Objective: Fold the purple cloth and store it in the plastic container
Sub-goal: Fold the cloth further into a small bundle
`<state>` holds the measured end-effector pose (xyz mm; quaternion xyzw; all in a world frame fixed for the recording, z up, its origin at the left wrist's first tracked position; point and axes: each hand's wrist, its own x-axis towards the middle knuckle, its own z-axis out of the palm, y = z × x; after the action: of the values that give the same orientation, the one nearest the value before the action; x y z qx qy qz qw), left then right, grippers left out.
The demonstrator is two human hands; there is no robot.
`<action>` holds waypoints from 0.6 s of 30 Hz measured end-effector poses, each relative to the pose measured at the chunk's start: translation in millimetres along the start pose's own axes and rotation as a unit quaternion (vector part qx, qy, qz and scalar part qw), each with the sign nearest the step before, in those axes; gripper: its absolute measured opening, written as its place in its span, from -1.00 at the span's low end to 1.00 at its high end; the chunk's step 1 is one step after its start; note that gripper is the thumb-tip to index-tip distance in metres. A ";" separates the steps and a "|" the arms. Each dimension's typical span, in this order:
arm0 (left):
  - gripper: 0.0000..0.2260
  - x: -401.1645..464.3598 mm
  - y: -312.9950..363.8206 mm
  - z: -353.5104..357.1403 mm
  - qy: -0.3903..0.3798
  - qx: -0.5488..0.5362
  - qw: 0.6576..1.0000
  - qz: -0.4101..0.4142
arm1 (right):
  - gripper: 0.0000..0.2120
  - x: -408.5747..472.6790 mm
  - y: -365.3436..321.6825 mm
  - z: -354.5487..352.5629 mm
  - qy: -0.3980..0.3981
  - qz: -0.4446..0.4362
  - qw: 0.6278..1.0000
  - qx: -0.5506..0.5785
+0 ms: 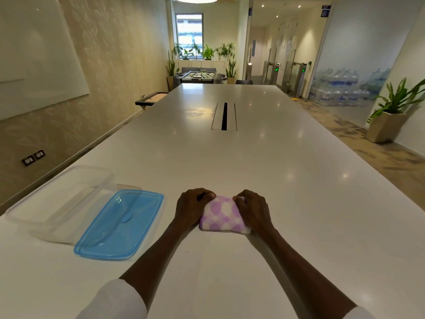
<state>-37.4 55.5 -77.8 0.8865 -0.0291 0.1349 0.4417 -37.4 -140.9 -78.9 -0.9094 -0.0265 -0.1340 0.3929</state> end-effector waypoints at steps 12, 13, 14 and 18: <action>-0.85 8.2 6.8 -1.3 -0.029 -0.002 0.999 -0.030 | -0.87 0.2 -3.4 -0.1 0.014 0.025 0.999 -0.018; -0.85 8.3 6.2 -0.6 -0.028 -0.002 0.999 -0.033 | -0.88 -1.1 -3.6 0.1 0.023 0.015 0.999 -0.035; -0.86 8.0 5.5 0.3 -0.026 -0.003 0.999 -0.037 | -0.88 -2.8 -3.9 0.1 0.034 -0.004 0.997 -0.065; -0.86 5.4 2.9 4.6 -0.009 -0.003 0.999 -0.052 | -0.86 -7.9 -8.5 -1.3 0.079 -0.118 0.974 -0.178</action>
<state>-31.7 50.4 -76.7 0.8867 0.0132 0.1039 0.4503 -46.6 -135.5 -74.2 -0.9418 -0.0781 -0.2529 0.2074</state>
